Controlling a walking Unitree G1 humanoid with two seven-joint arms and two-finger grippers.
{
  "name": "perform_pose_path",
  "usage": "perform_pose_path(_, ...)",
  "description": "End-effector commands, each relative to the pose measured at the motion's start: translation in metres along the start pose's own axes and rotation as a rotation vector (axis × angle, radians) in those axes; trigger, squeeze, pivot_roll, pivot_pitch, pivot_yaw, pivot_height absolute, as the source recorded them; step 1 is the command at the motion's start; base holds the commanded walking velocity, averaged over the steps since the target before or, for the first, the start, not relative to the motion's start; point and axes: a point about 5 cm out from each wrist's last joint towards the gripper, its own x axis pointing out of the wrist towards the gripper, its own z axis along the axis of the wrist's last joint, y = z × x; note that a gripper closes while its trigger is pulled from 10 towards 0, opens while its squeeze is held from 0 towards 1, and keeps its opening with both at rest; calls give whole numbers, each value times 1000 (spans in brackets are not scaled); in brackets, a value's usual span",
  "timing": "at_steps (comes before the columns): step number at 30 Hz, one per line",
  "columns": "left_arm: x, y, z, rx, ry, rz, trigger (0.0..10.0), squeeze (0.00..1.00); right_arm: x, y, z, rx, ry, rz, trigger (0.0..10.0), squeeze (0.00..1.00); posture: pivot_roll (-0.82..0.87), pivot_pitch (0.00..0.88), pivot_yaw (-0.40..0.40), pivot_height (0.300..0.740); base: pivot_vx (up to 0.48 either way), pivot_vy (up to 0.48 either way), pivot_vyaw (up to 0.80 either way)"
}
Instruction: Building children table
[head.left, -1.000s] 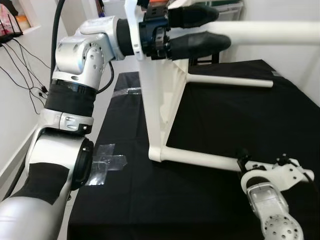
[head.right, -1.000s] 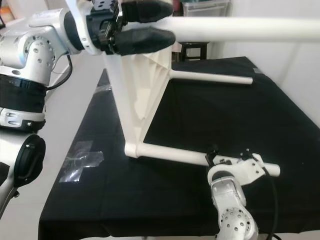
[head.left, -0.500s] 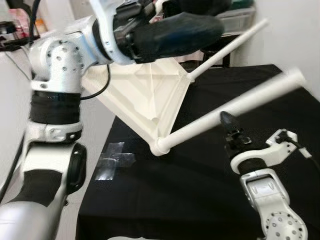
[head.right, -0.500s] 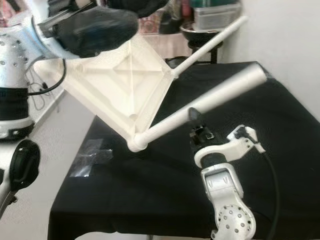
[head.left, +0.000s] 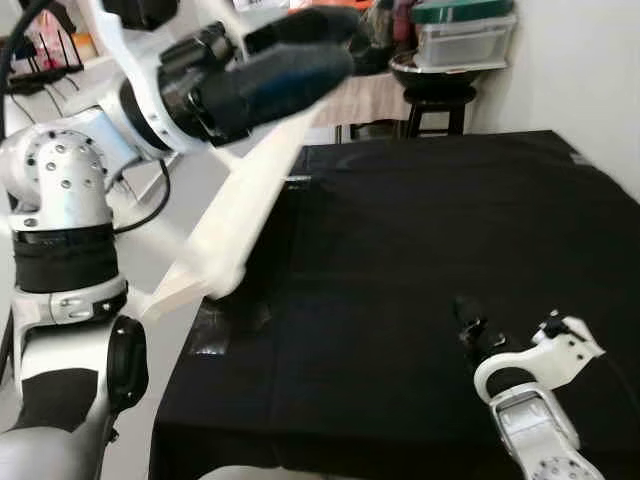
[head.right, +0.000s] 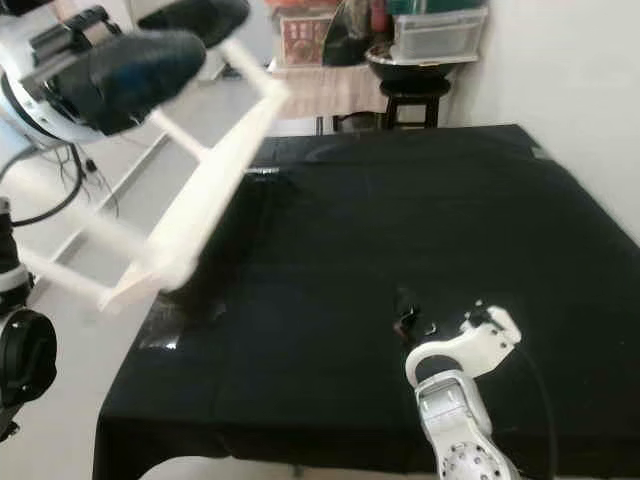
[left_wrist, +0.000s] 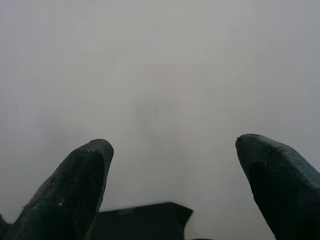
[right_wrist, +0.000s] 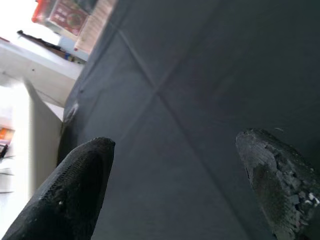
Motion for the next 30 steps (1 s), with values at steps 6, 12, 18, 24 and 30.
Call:
perform_pose_path(6, -38, 20, -29, -15, -47, 348, 10000, 0, 4, 17, 0, -130, -13, 84, 10000, 24, -120, 0, 27, 740, 0, 0, 0)
perform_pose_path(12, -65, 29, -57, -42, -71, 566, 10000, 0, 6, 25, -5, -200, -16, 121, 10000, 0, -102, 0, 20, 740, 0, 0, 0)
perform_pose_path(18, -87, 21, -73, -77, -85, 691, 10000, 0, 9, 28, -5, -273, -45, 150, 10000, 0, -98, 0, 19, 740, 0, 0, 0)
perform_pose_path(24, -102, 1, -121, -164, -3, 788, 10000, 0, 13, 24, -9, -405, -62, 161, 10000, 0, -97, 0, 21, 740, 0, 0, 0)
perform_pose_path(30, -112, -18, -162, -233, 89, 860, 10000, 0, 15, 23, -17, -518, -52, 190, 10000, 0, -98, 0, 18, 740, 0, 0, 0)
